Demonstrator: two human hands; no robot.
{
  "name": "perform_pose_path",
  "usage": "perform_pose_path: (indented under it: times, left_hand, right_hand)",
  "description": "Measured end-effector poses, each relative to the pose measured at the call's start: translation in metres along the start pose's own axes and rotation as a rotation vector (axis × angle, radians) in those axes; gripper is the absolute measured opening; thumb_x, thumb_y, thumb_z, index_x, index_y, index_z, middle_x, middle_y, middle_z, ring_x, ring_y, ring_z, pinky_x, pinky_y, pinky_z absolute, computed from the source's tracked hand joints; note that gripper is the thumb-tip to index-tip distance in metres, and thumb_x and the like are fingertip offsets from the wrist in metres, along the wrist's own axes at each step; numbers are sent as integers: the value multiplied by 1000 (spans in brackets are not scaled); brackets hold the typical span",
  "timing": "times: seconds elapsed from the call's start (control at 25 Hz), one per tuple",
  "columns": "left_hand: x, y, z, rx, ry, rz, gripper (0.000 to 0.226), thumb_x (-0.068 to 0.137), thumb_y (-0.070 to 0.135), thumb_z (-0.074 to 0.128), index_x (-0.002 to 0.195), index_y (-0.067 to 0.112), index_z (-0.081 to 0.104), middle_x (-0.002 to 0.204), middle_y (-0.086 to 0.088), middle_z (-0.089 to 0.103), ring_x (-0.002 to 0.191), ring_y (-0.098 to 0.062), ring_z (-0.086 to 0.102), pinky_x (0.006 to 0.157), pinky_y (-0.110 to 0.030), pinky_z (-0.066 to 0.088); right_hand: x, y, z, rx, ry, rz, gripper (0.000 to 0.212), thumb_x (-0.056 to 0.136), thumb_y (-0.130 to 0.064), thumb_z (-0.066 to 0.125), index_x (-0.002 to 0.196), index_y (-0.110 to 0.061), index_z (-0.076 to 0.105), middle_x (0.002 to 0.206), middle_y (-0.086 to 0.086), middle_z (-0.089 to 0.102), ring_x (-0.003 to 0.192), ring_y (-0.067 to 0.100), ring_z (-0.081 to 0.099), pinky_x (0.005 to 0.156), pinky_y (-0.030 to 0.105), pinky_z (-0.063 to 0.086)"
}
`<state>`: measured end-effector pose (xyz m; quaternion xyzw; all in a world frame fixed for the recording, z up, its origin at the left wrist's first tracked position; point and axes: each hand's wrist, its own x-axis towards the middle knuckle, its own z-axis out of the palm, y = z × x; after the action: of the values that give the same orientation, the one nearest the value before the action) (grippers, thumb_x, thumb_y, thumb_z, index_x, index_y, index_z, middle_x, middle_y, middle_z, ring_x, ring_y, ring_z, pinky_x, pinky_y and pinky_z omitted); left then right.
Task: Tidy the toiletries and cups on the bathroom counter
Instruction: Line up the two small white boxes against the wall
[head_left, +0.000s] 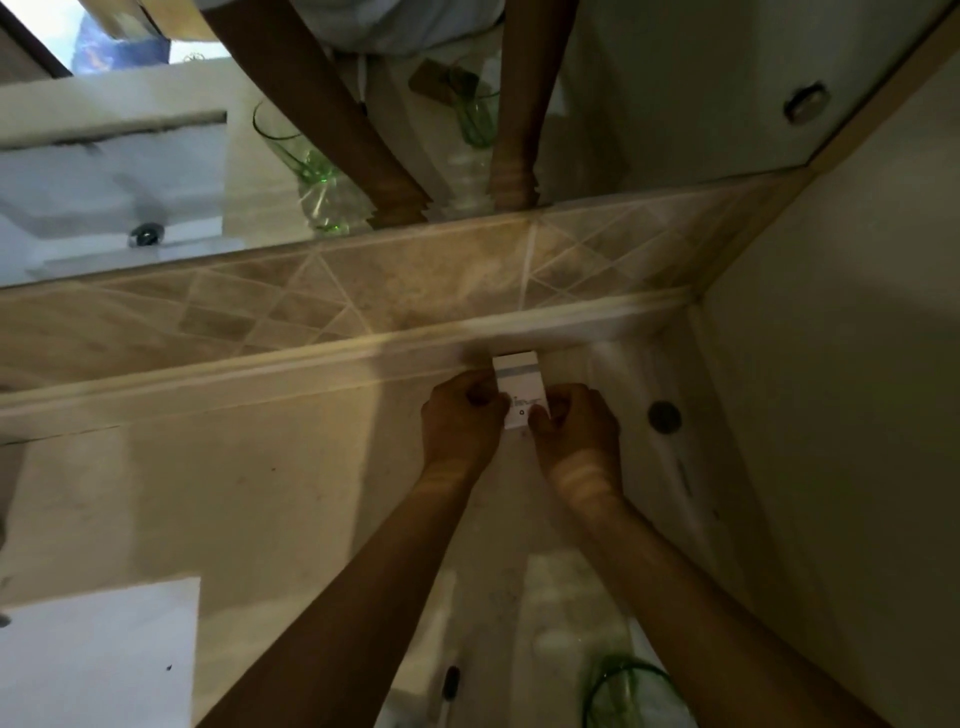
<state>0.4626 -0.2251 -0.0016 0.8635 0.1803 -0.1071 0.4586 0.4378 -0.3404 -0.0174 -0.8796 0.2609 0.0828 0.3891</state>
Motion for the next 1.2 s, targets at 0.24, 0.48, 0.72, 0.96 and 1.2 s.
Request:
perform_pose_path:
  times: [0.24,0.48,0.72,0.96,1.2]
  left_hand:
    - [-34,3,-31,-117,51,-58,30,91,27,68,120,22,66,94,6,71,76,-14,72,77,-38,62]
    - [-143,-12,-109,-284,11,-22,13,92,6,63,101,9,72,81,-6,72,66,-22,71,61,-38,61]
    - [-274,-112,-180,-278,100,-154,12,91,6,64,91,15,72,70,-2,72,56,-17,65,54,-31,52]
    - [-362,-235,-179,-353,18,-565,11,92,3,60,97,2,70,74,-13,73,61,-27,71,67,-52,61]
    - [-395,-255,-162,-486,-96,-605,6,77,18,71,81,23,71,81,-10,78,77,-29,76,79,-52,62]
  right_hand:
    - [-30,0,-26,151,20,-31,37,92,-30,66,127,-23,54,126,0,54,108,15,58,81,16,45]
    - [-134,-16,-61,163,-156,-199,21,93,-24,61,113,-30,61,113,-13,58,87,-1,60,72,18,51]
    - [-269,4,-42,36,-449,-388,8,91,-18,63,90,-20,70,81,-9,68,73,1,62,64,11,46]
    - [-360,63,4,-323,-759,-189,18,91,-27,60,104,-22,71,98,-4,73,88,12,67,82,31,54]
    - [-402,78,26,-354,-647,-128,30,88,-27,62,117,-22,63,113,2,72,89,12,62,66,20,46]
